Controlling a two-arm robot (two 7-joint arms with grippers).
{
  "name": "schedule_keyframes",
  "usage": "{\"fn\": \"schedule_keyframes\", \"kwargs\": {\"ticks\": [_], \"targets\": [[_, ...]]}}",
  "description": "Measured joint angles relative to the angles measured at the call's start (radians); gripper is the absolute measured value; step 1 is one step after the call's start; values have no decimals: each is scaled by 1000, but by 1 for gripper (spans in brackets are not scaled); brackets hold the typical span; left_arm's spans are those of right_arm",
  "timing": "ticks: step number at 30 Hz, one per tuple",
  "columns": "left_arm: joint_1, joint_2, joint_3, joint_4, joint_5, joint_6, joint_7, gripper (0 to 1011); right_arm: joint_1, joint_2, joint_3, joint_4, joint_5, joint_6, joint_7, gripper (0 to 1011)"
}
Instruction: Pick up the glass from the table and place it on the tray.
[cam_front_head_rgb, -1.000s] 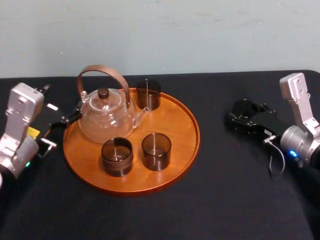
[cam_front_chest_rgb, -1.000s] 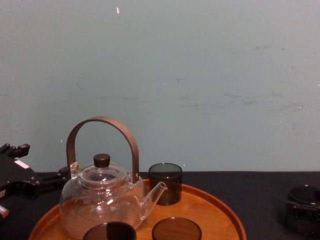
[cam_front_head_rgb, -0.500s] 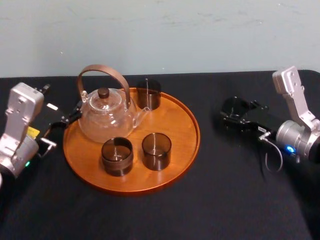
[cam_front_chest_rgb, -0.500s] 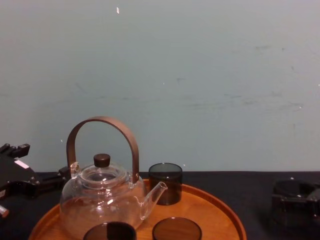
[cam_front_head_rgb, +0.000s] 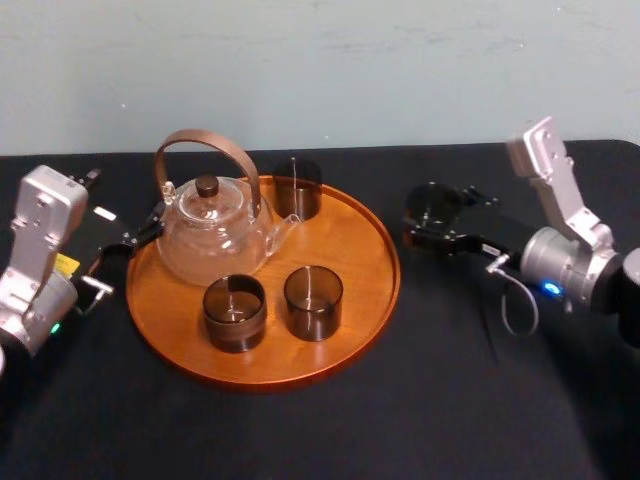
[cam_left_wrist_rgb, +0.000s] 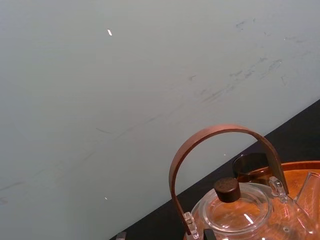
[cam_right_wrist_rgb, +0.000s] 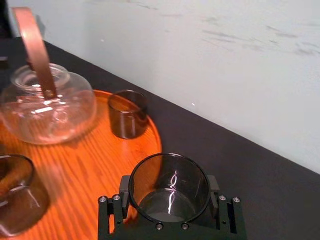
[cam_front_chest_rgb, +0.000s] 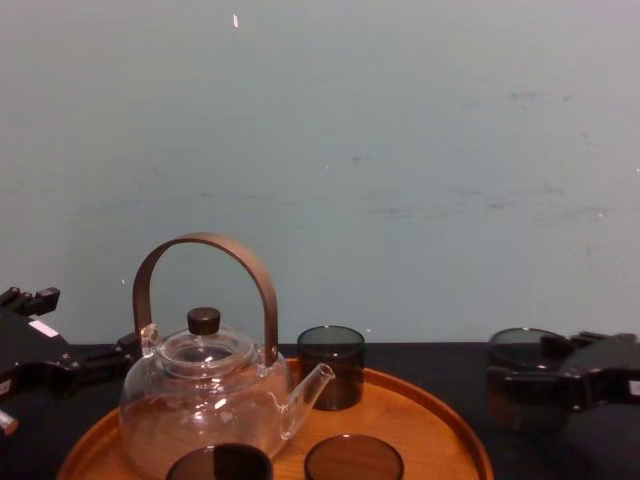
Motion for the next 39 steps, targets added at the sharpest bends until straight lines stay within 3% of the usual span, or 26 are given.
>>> {"fn": "schedule_keyframes", "kwargs": {"ticks": [7, 39], "targets": [[0, 0, 0, 0, 0, 0, 0, 1001, 30, -25, -33, 16, -13, -9, 2, 905], [0, 0, 0, 0, 0, 0, 0, 1001, 178, -148, -137, 253, -47, -58, 46, 905]]}}
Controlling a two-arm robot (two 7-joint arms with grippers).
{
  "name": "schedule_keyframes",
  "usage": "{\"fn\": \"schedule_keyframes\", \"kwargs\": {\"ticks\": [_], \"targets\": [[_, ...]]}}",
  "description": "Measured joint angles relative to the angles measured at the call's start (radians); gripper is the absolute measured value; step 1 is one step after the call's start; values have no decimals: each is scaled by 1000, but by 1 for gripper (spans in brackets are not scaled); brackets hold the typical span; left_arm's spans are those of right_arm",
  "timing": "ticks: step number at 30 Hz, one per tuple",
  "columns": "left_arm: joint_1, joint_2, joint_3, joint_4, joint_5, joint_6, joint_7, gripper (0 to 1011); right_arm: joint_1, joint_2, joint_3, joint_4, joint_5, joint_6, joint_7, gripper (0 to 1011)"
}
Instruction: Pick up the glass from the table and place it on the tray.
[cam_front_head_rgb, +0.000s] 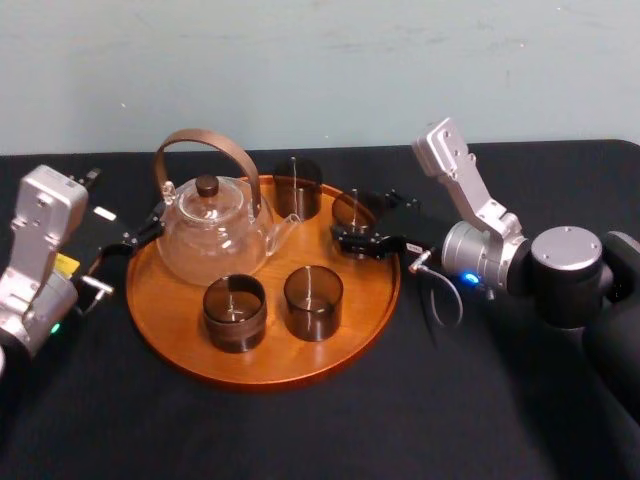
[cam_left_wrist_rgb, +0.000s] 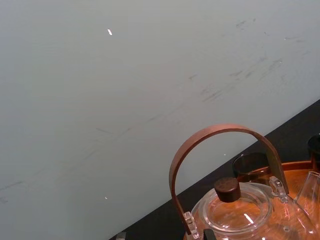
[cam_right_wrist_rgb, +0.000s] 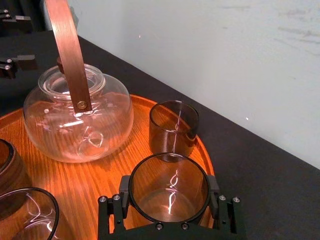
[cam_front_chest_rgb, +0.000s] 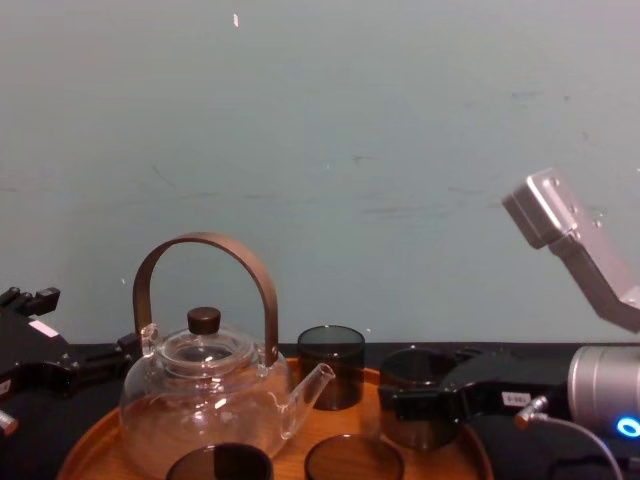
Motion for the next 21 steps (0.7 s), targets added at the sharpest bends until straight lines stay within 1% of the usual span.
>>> {"fn": "schedule_keyframes", "kwargs": {"ticks": [1, 8, 12, 21], "targets": [[0, 0, 0, 0, 0, 0, 0, 1001, 0, 0, 0, 0, 0, 0, 0, 905], [0, 0, 0, 0, 0, 0, 0, 1001, 20, -22, -5, 57, -7, -18, 3, 904], [0, 0, 0, 0, 0, 0, 0, 1001, 25, -30, -6, 73, -13, -19, -1, 905], [0, 0, 0, 0, 0, 0, 0, 1001, 25, -31, -6, 75, -14, -18, -2, 904]]}}
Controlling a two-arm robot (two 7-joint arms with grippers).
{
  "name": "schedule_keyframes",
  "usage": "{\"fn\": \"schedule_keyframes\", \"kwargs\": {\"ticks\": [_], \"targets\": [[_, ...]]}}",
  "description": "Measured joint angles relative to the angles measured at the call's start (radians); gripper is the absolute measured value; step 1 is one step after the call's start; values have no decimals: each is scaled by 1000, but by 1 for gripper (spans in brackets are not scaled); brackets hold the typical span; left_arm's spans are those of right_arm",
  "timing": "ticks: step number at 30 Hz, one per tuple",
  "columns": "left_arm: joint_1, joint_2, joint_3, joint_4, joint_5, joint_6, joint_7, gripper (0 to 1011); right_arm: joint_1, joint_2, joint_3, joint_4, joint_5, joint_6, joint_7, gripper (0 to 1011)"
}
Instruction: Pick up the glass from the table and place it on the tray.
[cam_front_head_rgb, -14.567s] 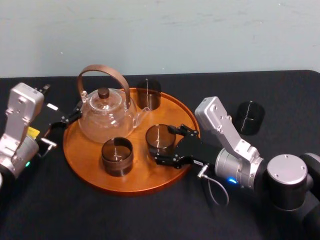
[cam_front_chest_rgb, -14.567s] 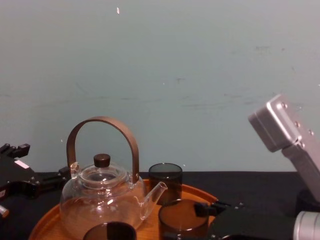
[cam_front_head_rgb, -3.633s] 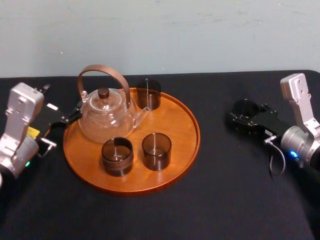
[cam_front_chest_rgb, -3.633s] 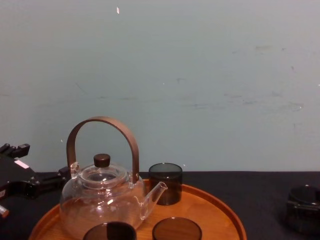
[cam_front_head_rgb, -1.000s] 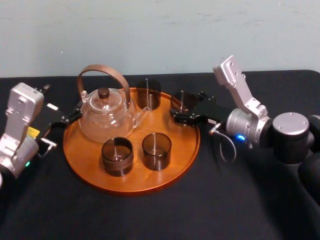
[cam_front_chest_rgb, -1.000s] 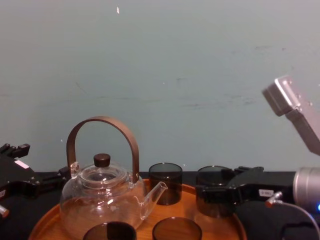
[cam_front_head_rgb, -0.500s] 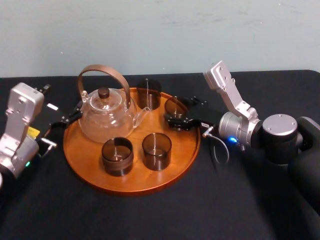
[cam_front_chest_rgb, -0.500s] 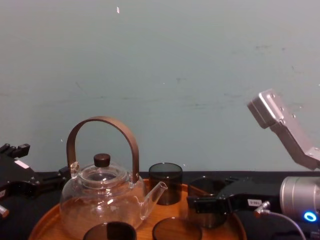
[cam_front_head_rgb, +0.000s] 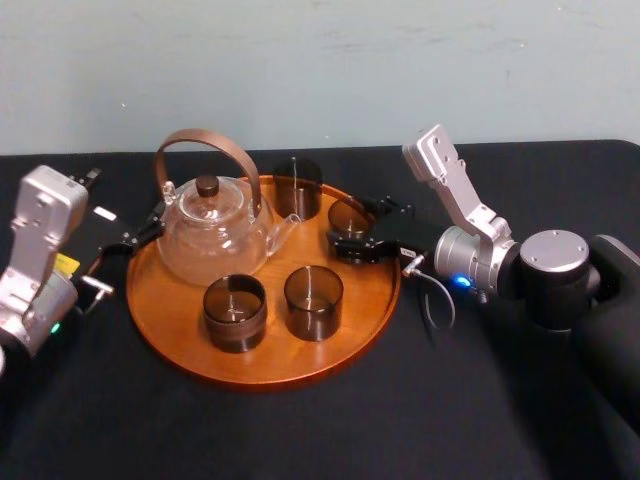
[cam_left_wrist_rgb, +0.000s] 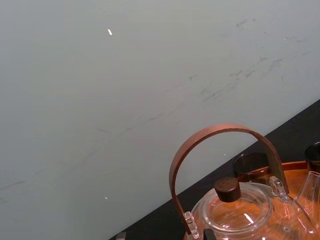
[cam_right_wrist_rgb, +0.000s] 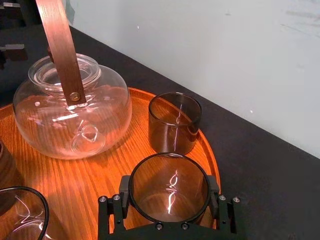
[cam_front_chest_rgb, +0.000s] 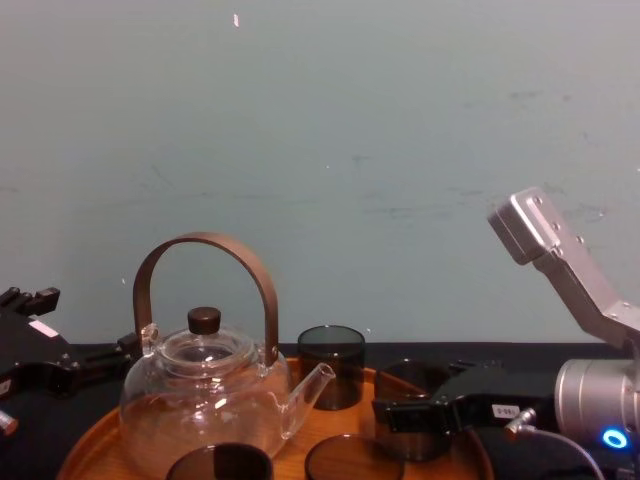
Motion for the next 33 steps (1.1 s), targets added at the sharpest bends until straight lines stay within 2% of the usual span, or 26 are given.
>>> {"fn": "schedule_keyframes", "kwargs": {"ticks": [4, 6, 7, 9, 16, 21, 25, 33], "targets": [[0, 0, 0, 0, 0, 0, 0, 1001, 0, 0, 0, -2, 1, 0, 0, 905], [0, 0, 0, 0, 0, 0, 0, 1001, 0, 0, 0, -2, 1, 0, 0, 933], [0, 0, 0, 0, 0, 0, 0, 1001, 0, 1, 0, -2, 1, 0, 0, 990], [0, 0, 0, 0, 0, 0, 0, 1001, -1, 1, 1, -3, 1, 0, 0, 1002], [0, 0, 0, 0, 0, 0, 0, 1001, -1, 1, 1, -4, 2, 0, 0, 1002], [0, 0, 0, 0, 0, 0, 0, 1001, -10, 8, 17, -16, 26, 33, 12, 1002], [0, 0, 0, 0, 0, 0, 0, 1002, -30, 29, 29, -56, 39, 63, 11, 1002], [0, 0, 0, 0, 0, 0, 0, 1001, -117, 104, 58, -207, 69, 104, -3, 1002]]}}
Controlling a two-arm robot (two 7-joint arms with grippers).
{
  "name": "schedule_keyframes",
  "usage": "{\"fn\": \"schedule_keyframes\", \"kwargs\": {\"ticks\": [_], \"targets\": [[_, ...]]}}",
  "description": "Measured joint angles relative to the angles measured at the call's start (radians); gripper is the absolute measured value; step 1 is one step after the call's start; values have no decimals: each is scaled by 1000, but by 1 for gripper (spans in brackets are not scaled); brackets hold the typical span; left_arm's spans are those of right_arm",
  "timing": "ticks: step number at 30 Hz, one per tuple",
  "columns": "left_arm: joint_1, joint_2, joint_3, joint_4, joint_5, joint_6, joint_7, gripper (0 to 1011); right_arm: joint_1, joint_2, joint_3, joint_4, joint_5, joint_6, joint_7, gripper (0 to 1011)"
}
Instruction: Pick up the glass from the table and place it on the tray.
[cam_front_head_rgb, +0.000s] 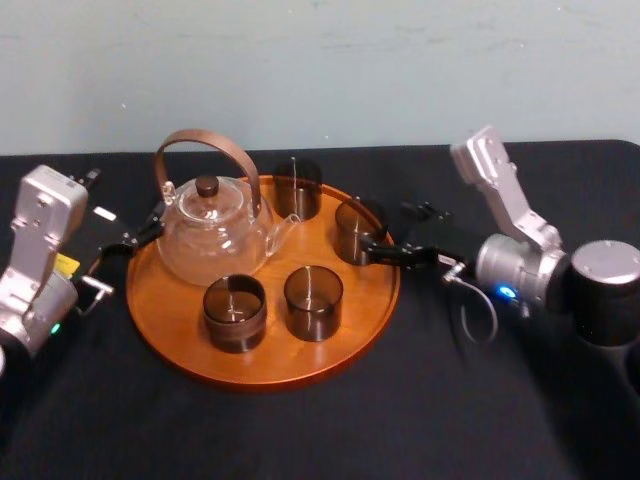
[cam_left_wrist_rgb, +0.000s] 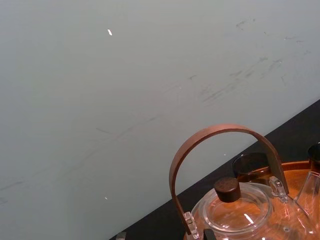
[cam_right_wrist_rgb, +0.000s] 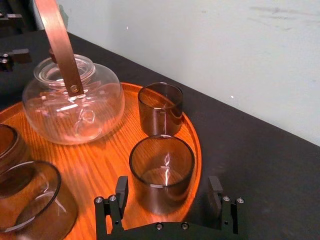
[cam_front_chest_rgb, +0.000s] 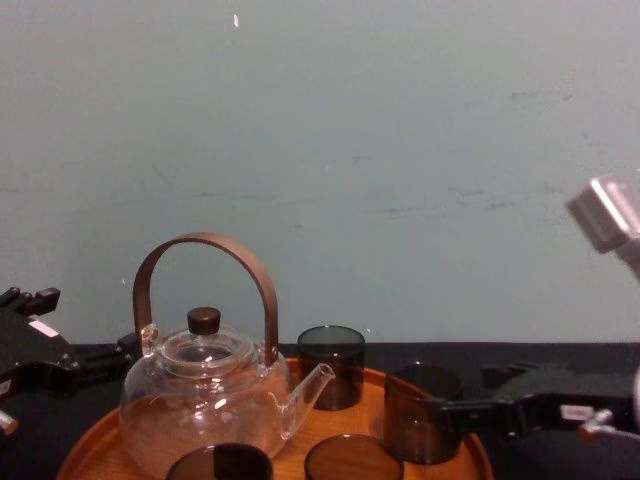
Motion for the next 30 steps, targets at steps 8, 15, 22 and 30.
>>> {"fn": "schedule_keyframes", "kwargs": {"ticks": [8, 15, 22, 30], "targets": [[0, 0, 0, 0, 0, 0, 0, 1001, -110, 82, 59, -165, 49, 11, -33, 1003], [0, 0, 0, 0, 0, 0, 0, 1001, -181, 143, 132, -254, 101, 6, -60, 1002], [0, 0, 0, 0, 0, 0, 0, 1001, -213, 177, 198, -268, 138, 3, -99, 1002], [0, 0, 0, 0, 0, 0, 0, 1001, -213, 181, 258, -221, 164, -7, -147, 1002]]}}
